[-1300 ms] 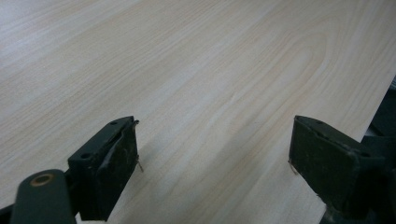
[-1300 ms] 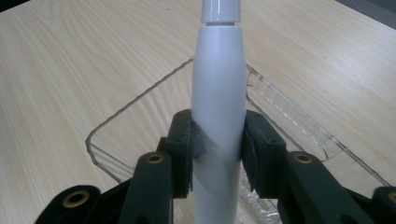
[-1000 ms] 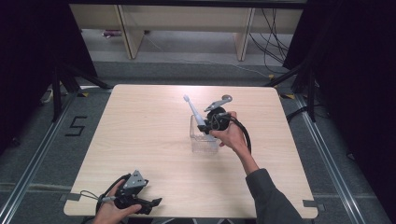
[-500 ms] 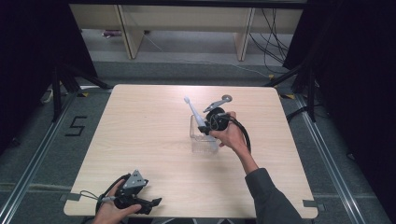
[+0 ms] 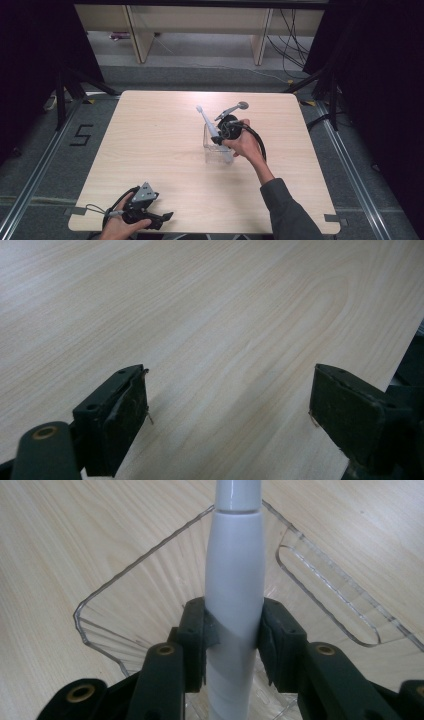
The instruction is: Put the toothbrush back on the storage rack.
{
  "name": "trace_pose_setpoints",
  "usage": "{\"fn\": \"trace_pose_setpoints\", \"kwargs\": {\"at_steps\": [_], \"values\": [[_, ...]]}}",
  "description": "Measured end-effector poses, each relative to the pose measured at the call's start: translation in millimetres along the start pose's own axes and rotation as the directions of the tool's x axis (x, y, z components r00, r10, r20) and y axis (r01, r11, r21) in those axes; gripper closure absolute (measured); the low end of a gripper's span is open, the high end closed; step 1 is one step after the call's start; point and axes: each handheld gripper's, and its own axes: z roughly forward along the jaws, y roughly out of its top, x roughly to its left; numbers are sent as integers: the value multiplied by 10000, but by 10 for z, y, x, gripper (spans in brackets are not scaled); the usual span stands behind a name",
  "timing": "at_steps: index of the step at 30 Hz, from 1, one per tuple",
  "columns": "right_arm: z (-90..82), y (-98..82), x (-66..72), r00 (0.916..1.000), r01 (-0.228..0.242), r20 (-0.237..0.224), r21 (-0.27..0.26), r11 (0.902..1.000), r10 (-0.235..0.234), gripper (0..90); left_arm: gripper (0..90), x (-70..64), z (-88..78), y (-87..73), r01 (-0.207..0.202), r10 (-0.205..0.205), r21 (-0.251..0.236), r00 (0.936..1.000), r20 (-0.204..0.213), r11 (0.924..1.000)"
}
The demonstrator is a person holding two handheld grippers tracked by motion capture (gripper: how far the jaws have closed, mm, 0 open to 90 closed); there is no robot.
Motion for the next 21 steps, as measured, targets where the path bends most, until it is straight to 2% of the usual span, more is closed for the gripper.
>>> {"fn": "trace_pose_setpoints", "kwargs": {"at_steps": [1, 4, 5, 6, 8, 9, 11, 12, 13, 18, 20, 21], "values": [[22, 11, -39, 9982, 604, 56, -266, 9978, -603, 658, 149, 0, 0, 0, 0, 0, 0, 10000, 0, 10000], [25, 24, -27, 9992, 405, 83, -133, 9991, -404, 657, 149, -3, 4, -3, 80, -80, 22, 10000, -31, 10000], [16, 25, -14, 9996, 200, 176, 42, 9998, -201, 657, 149, -10, 7, -6, 188, -188, 34, 9998, 119, 9998], [18, 23, -3, 9999, 66, 125, 138, 9999, -68, 657, 149, -4, 2, -4, 108, -108, 15, 9999, -14, 9999], [19, 27, -8, 9999, 120, 1, 133, 9998, -120, 657, 149, -3, 2, -4, 108, -108, 20, 9999, -31, 9999], [35, 31, -33, 9986, 530, 36, -104, 9985, -530, 656, 149, -3, 2, -4, 108, -108, 20, 9999, -31, 9999], [39, 33, -27, 9988, 485, -2, -60, 9988, -485, 655, 149, -10, 8, -5, 157, -157, 33, 9998, 119, 9999], [42, 33, -28, 9990, 434, 40, -53, 9990, -434, 655, 149, -7, 4, -2, 35, -36, 29, 9999, 131, 10000], [45, 35, -32, 9990, 445, 28, 28, 9990, -445, 655, 149, -19, 11, -2, 173, -170, -103, 9996, 212, 9998], [63, 32, -35, 9993, 363, 5, -41, 9993, -363, 643, 149, -18, 8, -2, 148, -146, -90, 9997, 211, 9998], [41, 37, -7, 9997, -143, 208, 143, 9998, 140, 623, 149, -19, 11, -4, 175, -173, -94, 9996, 225, 9998], [28, 37, -3, 9996, -216, 207, 95, 9997, 214, 618, 149, -20, 11, -4, 201, -199, -88, 9996, 212, 9998]]}}
